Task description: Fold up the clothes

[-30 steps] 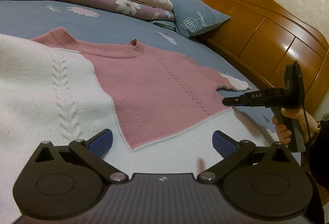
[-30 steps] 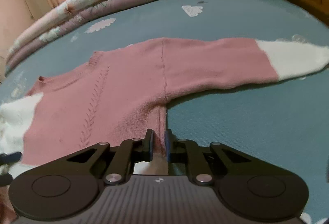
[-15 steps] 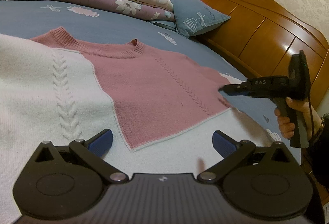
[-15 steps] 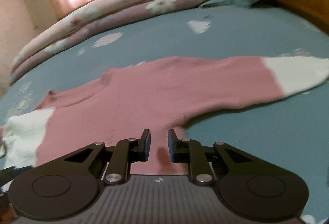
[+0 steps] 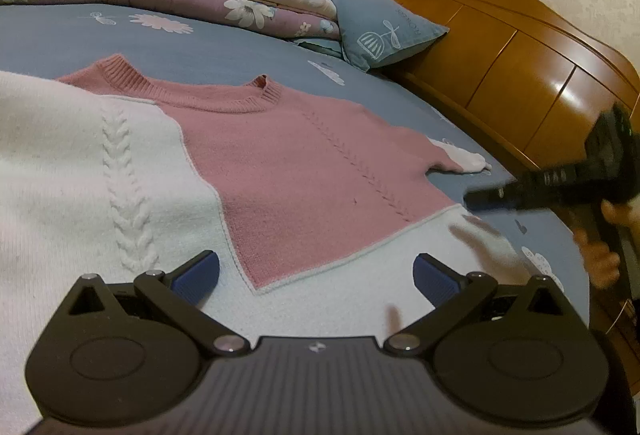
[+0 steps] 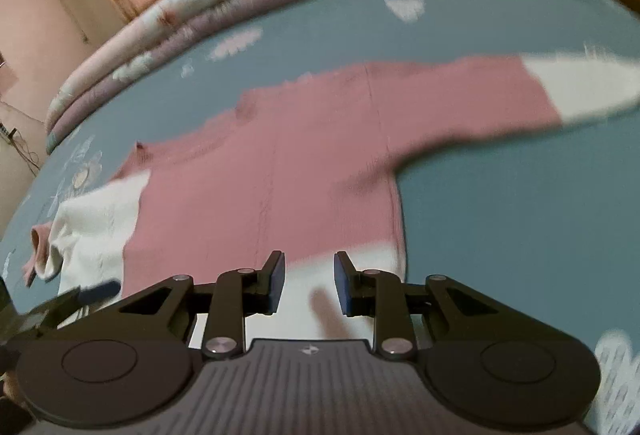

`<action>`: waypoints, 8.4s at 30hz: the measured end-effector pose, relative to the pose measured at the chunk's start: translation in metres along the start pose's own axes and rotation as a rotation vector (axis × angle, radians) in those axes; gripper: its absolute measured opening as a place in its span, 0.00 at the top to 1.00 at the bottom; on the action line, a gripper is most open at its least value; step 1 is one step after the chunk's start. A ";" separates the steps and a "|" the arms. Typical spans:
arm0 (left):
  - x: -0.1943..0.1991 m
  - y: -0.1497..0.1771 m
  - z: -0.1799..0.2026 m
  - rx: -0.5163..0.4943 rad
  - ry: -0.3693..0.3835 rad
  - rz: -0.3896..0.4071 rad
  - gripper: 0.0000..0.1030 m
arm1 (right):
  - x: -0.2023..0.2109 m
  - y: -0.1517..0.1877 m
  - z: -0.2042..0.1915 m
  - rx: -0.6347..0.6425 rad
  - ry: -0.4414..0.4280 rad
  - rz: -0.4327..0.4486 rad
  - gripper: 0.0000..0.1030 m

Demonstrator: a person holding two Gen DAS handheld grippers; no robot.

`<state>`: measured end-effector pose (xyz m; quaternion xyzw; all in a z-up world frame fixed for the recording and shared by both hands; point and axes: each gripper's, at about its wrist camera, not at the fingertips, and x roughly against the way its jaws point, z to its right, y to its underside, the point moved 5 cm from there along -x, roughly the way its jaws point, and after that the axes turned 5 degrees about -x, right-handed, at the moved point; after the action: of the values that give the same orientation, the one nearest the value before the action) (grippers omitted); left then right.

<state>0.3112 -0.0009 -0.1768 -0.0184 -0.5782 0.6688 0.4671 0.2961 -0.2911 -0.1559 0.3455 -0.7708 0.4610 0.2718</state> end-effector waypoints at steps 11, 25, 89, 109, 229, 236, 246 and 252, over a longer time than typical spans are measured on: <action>-0.003 0.000 0.005 -0.034 -0.027 -0.014 0.01 | 0.039 0.019 0.015 -0.130 0.058 0.083 0.52; -0.003 -0.001 0.007 -0.044 -0.037 -0.017 0.01 | 0.068 0.084 0.046 -0.093 0.121 0.006 0.75; -0.003 -0.001 0.010 -0.065 -0.056 -0.023 0.01 | 0.058 0.152 -0.069 0.285 0.126 0.172 0.00; -0.004 -0.002 0.012 -0.060 -0.053 -0.022 0.01 | 0.041 0.179 -0.069 0.323 0.214 0.142 0.00; -0.006 -0.001 0.017 -0.111 -0.096 -0.036 0.01 | -0.077 -0.174 0.173 0.234 0.428 0.055 0.00; -0.007 -0.001 0.016 -0.109 -0.094 -0.035 0.01 | -0.043 -0.160 0.190 0.208 0.306 0.026 0.00; -0.006 -0.001 0.015 -0.109 -0.093 -0.035 0.01 | -0.086 -0.182 0.190 0.195 0.343 0.098 0.00; -0.006 -0.002 0.014 -0.106 -0.090 -0.034 0.01 | -0.049 -0.162 0.219 0.190 0.330 0.081 0.00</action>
<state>0.3071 -0.0156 -0.1737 -0.0033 -0.6335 0.6293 0.4502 0.4305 -0.5281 -0.2005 0.2578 -0.6822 0.5926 0.3420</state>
